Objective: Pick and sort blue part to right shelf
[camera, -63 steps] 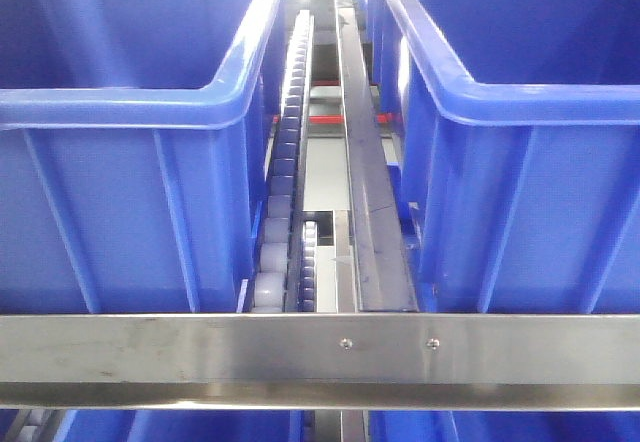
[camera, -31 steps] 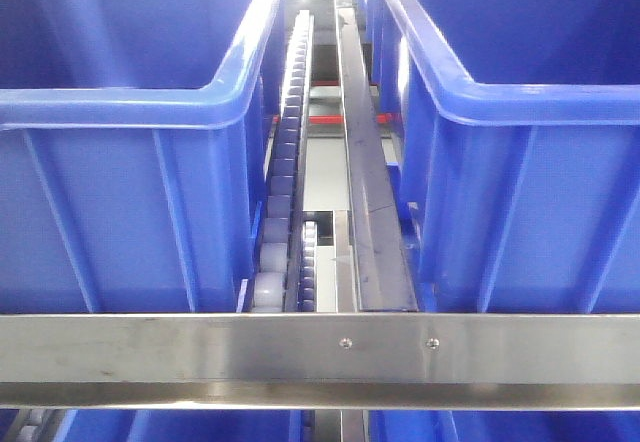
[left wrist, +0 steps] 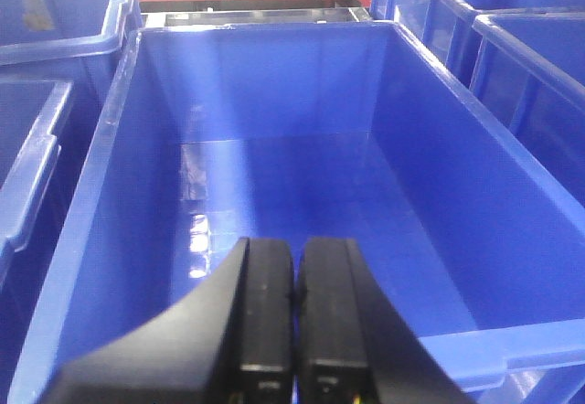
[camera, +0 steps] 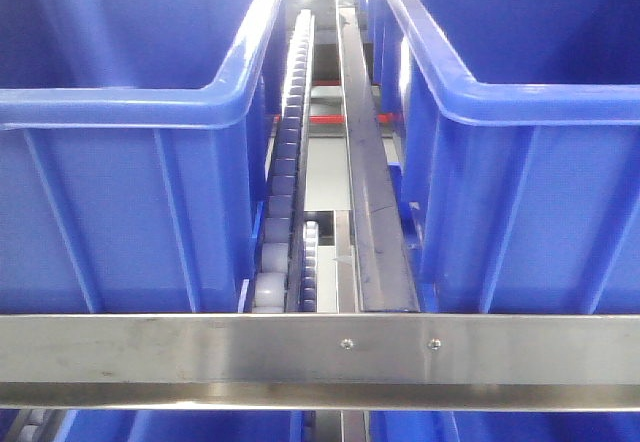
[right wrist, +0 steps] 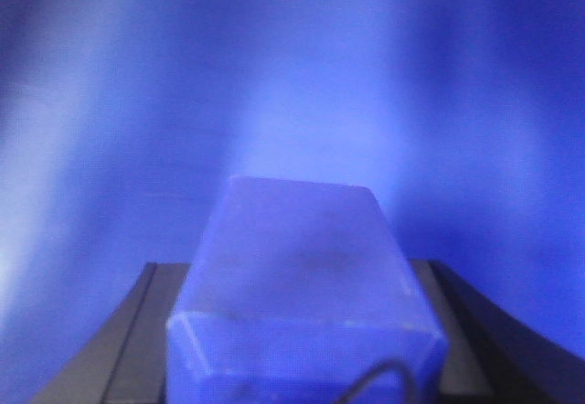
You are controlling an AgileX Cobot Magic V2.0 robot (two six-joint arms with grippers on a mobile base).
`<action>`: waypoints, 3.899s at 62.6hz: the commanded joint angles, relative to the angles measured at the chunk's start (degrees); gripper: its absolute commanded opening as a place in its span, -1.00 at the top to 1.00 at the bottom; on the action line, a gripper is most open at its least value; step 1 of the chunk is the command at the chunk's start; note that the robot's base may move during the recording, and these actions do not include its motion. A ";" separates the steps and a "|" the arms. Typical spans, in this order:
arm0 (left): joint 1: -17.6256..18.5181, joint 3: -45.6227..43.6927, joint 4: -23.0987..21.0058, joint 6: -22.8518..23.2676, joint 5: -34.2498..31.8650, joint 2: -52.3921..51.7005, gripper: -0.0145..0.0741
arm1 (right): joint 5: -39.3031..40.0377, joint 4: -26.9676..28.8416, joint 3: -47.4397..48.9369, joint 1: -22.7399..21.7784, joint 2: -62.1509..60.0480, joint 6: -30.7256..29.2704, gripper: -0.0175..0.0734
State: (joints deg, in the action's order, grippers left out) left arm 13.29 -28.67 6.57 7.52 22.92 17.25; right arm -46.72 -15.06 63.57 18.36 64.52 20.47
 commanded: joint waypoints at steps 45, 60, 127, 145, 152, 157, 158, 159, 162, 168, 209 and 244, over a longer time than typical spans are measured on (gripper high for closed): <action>0.14 -1.53 -1.93 0.49 -4.31 0.37 0.39 | 19.49 -0.80 6.04 -10.07 32.94 -2.06 0.18; 0.14 -1.53 -1.93 0.49 -4.31 0.37 0.39 | 16.11 -0.80 9.85 -10.07 33.40 -2.06 -0.70; 0.14 -1.53 -1.83 0.49 -4.21 0.37 0.39 | 26.69 -1.10 -32.72 -10.00 -28.88 -2.45 0.54; 0.14 -1.53 -1.83 0.49 -4.21 0.37 0.39 | 28.73 -1.76 -39.41 -10.00 -48.69 -2.67 0.54; 0.14 -1.53 -1.83 0.49 -4.21 0.37 0.39 | 32.79 -1.81 -39.41 -10.00 -54.58 -2.66 0.54; 0.14 -1.53 -1.83 0.49 -4.21 0.37 0.39 | 37.11 -1.81 -39.41 -10.00 -56.58 -2.66 0.54; 0.14 -1.53 -1.83 0.49 -4.21 0.37 0.39 | 37.83 -1.81 -39.41 -10.00 -56.74 -2.66 0.54; 0.14 -1.53 -1.83 0.49 -4.21 0.37 0.39 | 38.53 -1.87 -39.41 -10.00 -56.80 -2.66 0.54; 0.14 -1.53 -1.83 0.49 -4.21 0.37 0.39 | 40.85 -1.87 -39.41 -10.00 -56.86 -2.66 0.54; 0.14 -1.53 -1.83 0.49 -4.21 0.37 0.39 | 42.49 -1.79 -39.41 -10.00 -56.86 -2.66 0.54; -7.85 5.39 -0.98 -0.16 -8.15 -8.78 0.39 | 42.56 -1.79 -39.41 -10.00 -56.86 -2.66 0.54; -14.56 30.44 -1.57 -0.16 -24.75 -18.80 0.39 | 42.30 -1.79 -39.41 -10.00 -56.86 -2.66 0.54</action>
State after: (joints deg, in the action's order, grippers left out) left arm -1.02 0.40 5.45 7.11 2.85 -0.27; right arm -9.52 -15.92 22.62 8.71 6.90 18.28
